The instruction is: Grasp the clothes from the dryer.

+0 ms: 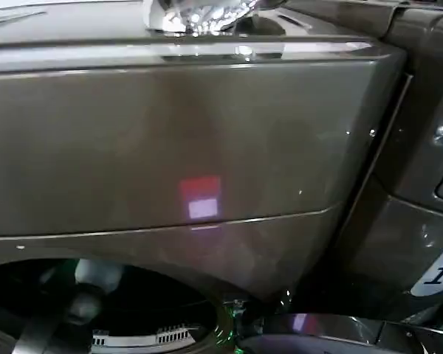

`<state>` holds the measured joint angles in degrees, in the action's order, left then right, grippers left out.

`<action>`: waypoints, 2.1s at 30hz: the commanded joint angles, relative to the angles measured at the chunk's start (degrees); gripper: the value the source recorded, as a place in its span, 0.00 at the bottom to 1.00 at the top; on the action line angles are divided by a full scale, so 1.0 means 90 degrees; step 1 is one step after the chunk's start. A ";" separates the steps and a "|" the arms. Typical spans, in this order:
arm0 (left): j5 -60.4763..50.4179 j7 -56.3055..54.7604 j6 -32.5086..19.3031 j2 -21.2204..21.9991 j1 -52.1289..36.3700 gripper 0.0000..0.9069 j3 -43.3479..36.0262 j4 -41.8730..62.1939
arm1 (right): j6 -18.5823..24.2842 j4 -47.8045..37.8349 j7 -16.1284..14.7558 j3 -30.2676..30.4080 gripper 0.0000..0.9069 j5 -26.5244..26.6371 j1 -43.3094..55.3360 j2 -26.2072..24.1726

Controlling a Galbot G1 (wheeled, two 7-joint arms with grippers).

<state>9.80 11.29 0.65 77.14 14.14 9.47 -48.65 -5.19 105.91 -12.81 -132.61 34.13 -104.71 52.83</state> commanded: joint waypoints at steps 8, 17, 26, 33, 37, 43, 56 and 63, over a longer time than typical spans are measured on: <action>0.1169 -0.2396 -0.0486 0.0351 0.0157 0.00 0.0461 -0.0292 | -0.0001 0.0024 0.0119 0.0047 1.00 0.0032 0.0065 0.0001; 0.1049 -0.2611 -0.0445 0.0376 0.0623 0.00 0.0610 -0.1008 | -0.0017 0.0035 0.0331 0.0031 1.00 0.0002 0.0063 0.0001; 0.0959 -0.2638 -0.0430 0.0426 0.0774 0.00 0.0593 -0.1177 | -0.0053 0.0019 0.0287 -0.0115 1.00 0.0013 -0.0006 0.0031; 0.0932 -0.2616 -0.0434 0.0430 0.0761 0.00 0.0583 -0.1153 | 0.0037 -0.0055 0.0346 -0.0153 1.00 0.0058 -0.0055 0.0009; 0.0938 -0.2618 -0.0426 0.0418 0.0756 0.00 0.0577 -0.1161 | 0.0032 -0.0057 0.0345 -0.0156 1.00 0.0060 -0.0055 0.0002; 0.0922 -0.2620 -0.0413 0.0413 0.0727 0.00 0.0560 -0.1163 | 0.0032 -0.0064 0.0345 -0.0171 1.00 0.0061 -0.0062 -0.0019; 0.0902 -0.2592 -0.0408 0.0400 0.0735 0.00 0.0530 -0.1172 | -0.0019 -0.0022 0.0339 -0.0278 1.00 0.0074 -0.0076 -0.0045; 0.0871 -0.2582 -0.0414 0.0420 0.0706 0.00 0.0519 -0.1185 | -0.0036 -0.0022 0.0312 -0.0324 1.00 0.0069 -0.0094 -0.0046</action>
<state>17.88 -11.97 -3.03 80.89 20.50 14.18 -59.23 -5.40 105.62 -9.79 -135.25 34.75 -105.47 52.43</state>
